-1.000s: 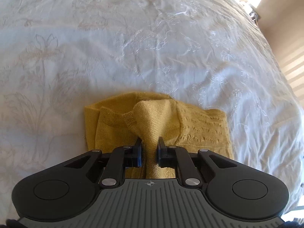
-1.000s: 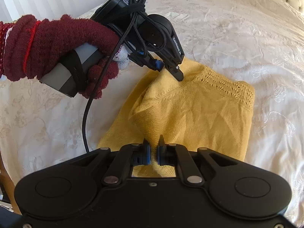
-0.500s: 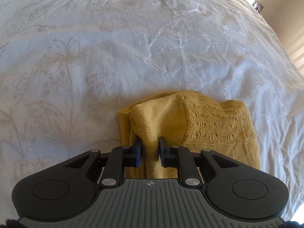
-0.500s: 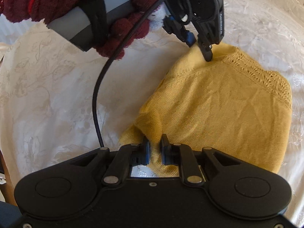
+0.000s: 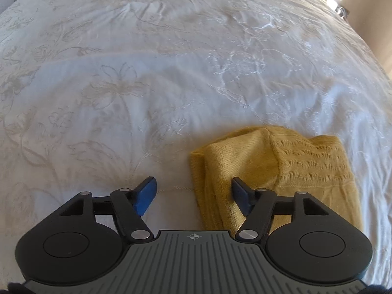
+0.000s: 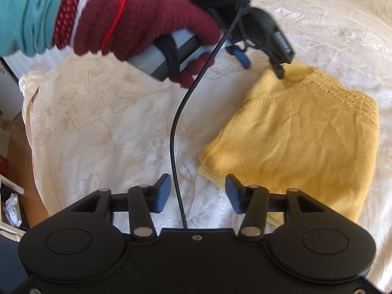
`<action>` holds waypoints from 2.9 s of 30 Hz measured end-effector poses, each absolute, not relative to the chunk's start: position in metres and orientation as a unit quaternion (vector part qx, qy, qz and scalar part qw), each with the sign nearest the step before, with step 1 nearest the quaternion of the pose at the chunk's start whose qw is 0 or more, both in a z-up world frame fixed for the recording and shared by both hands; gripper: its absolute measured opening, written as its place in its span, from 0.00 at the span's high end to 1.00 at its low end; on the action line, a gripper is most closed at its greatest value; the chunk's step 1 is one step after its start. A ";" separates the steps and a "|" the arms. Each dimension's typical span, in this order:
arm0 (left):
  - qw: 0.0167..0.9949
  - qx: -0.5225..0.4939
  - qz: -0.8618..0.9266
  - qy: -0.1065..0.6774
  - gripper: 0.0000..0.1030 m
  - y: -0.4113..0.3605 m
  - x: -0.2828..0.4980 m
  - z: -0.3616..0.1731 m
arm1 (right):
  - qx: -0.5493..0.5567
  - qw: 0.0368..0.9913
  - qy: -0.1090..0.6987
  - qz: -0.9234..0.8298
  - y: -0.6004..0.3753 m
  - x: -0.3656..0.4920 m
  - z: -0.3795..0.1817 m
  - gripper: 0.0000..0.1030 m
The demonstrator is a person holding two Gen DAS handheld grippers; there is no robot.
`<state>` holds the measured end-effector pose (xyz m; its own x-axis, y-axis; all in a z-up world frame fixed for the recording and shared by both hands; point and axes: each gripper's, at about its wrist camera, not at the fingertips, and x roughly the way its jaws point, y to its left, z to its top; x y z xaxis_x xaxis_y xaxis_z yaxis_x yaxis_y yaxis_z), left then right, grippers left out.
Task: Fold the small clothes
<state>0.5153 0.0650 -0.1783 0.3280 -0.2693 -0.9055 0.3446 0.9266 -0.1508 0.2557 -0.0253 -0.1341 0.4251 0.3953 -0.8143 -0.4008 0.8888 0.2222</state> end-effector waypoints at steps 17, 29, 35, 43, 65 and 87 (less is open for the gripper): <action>0.821 -0.024 -0.192 0.537 0.16 0.082 0.424 -0.143 | 0.125 0.857 0.484 0.126 -0.094 0.234 -0.131 0.01; 0.802 0.007 -0.164 0.574 0.06 0.072 0.356 -0.176 | 0.152 0.843 0.514 0.039 -0.155 0.246 -0.149 0.01; 0.793 -0.012 -0.123 0.597 0.05 0.096 0.354 -0.199 | 0.143 0.829 0.540 0.011 -0.161 0.270 -0.173 0.01; 0.788 -0.008 -0.124 0.603 0.00 0.101 0.356 -0.205 | 0.116 0.804 0.583 -0.019 -0.178 0.265 -0.201 0.01; 0.804 -0.073 -0.178 0.563 0.01 0.076 0.435 -0.171 | 0.255 0.833 0.489 0.050 -0.229 0.338 -0.165 0.01; 0.751 -0.124 -0.241 0.602 0.01 0.078 0.434 -0.207 | 0.329 0.779 0.509 0.161 -0.222 0.417 -0.222 0.00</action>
<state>0.4343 0.0778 -0.2067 0.1587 -0.5111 -0.8448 0.2115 0.8533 -0.4765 0.4173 -0.2225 -0.2217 0.4310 0.5850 -0.6870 0.0838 0.7321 0.6760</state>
